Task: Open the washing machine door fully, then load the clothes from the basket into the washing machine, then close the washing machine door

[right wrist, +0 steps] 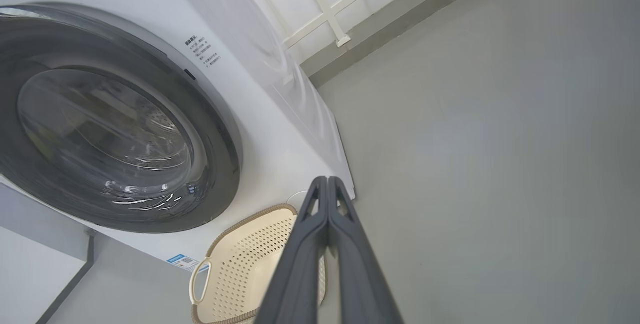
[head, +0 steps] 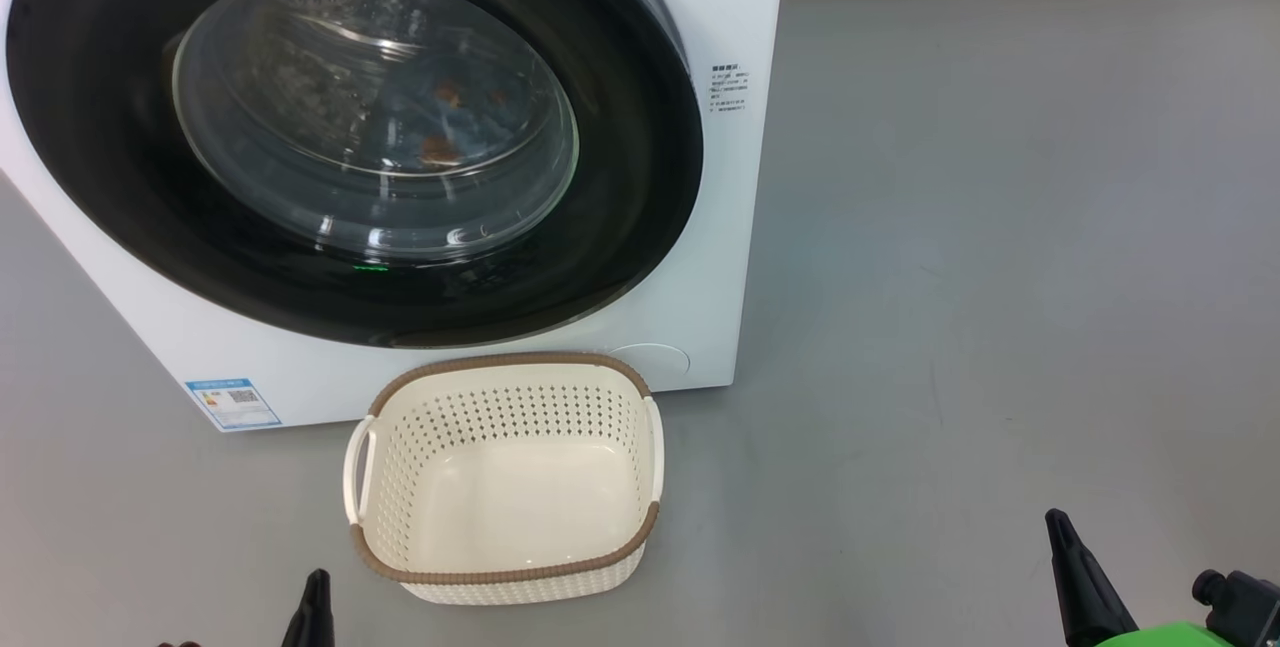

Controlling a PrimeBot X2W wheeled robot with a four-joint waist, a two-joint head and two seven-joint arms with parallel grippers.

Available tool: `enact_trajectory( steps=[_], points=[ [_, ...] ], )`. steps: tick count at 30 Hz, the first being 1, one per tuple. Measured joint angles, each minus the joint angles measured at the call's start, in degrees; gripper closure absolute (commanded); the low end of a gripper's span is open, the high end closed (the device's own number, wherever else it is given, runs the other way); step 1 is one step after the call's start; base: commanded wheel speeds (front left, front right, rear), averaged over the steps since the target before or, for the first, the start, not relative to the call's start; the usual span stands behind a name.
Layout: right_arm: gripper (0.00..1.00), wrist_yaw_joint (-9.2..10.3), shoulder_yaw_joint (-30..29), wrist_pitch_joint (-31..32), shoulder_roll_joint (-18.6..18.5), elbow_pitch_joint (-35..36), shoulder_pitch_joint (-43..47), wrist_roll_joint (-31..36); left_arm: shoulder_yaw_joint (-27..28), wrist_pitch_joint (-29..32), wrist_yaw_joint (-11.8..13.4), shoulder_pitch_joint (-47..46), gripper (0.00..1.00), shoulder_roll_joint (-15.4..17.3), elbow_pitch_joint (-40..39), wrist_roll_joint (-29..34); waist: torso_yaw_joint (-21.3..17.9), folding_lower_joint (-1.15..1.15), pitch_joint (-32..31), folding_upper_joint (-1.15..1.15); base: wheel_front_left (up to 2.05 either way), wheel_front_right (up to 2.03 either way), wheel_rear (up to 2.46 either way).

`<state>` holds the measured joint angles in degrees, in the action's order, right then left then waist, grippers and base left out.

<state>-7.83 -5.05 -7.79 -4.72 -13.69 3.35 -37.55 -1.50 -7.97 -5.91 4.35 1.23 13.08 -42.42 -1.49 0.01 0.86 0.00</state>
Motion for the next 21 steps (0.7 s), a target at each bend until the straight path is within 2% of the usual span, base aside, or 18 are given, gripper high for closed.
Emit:
enact_trajectory(
  steps=[21],
  points=[
    [1.0,0.0,-1.0,3.5,0.7,-0.4,-1.4,-13.5,1.4,3.5,-0.4,-2.0,1.0,0.2,0.6,-12.7,0.4,0.0,-0.2,0.0,0.0,0.0,0.0]
  ],
)
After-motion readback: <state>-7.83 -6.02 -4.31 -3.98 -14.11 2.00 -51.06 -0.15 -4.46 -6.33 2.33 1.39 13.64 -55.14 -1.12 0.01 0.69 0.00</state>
